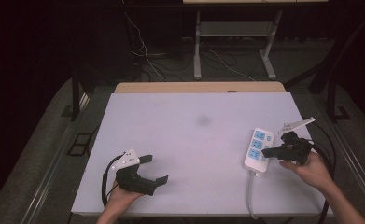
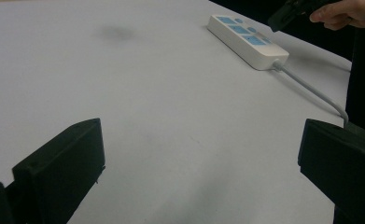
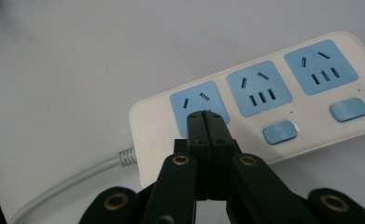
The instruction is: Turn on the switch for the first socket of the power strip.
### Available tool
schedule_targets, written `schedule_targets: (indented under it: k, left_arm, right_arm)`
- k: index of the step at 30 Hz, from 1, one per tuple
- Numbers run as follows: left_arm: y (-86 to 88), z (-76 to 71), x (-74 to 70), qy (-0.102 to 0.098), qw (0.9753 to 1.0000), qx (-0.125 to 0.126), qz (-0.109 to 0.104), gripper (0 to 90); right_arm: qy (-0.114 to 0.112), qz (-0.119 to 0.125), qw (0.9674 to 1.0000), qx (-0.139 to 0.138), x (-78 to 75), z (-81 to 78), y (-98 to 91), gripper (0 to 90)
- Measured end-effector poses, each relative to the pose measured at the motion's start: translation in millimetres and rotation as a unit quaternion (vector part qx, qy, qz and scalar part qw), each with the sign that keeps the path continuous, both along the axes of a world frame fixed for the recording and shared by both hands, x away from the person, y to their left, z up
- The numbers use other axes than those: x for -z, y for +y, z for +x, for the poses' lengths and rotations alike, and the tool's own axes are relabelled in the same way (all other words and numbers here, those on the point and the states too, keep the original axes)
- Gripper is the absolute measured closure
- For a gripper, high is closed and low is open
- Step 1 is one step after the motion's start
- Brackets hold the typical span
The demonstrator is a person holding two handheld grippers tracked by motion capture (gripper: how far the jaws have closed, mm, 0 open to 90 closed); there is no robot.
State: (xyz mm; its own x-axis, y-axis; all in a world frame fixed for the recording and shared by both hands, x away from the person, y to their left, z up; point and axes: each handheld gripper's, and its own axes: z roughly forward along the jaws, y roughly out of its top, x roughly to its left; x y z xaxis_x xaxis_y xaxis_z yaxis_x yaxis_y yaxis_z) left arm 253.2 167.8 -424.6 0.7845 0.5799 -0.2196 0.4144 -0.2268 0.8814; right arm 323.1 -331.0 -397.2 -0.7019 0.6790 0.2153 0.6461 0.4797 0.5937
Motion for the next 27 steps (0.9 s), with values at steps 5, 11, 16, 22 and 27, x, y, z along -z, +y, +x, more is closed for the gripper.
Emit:
schedule_targets:
  k: [5, 11, 16, 22, 27]
  left_arm:
    - [0.1, -0.1, -0.2, 0.000, 1.0000, 0.000, -0.002, 0.0]
    - [0.9, -0.4, -0.8, -0.002, 1.0000, -0.001, -0.005, 0.0]
    - [1.3, -0.7, -1.2, -0.001, 1.0000, -0.003, -0.007, 0.0]
    - [2.0, -0.3, -1.1, -0.001, 0.9999, -0.005, -0.010, 0.0]
    - [2.2, -0.1, -1.0, -0.001, 0.9999, -0.005, -0.010, 0.0]
  right_arm:
    - [-0.007, 0.003, 0.9999, 0.008, -6.9, -5.5, 1.5, 89.4]
    - [-0.012, 0.012, 0.9996, 0.025, -12.5, -11.4, 0.3, 85.5]
    - [-0.019, 0.023, 0.9986, 0.043, -17.8, -18.4, -1.9, 77.0]
    - [-0.030, 0.061, 0.9950, 0.074, -25.7, -31.3, -2.6, 53.5]
    - [-0.052, 0.069, 0.9920, 0.092, -26.3, -39.5, -0.5, 40.7]
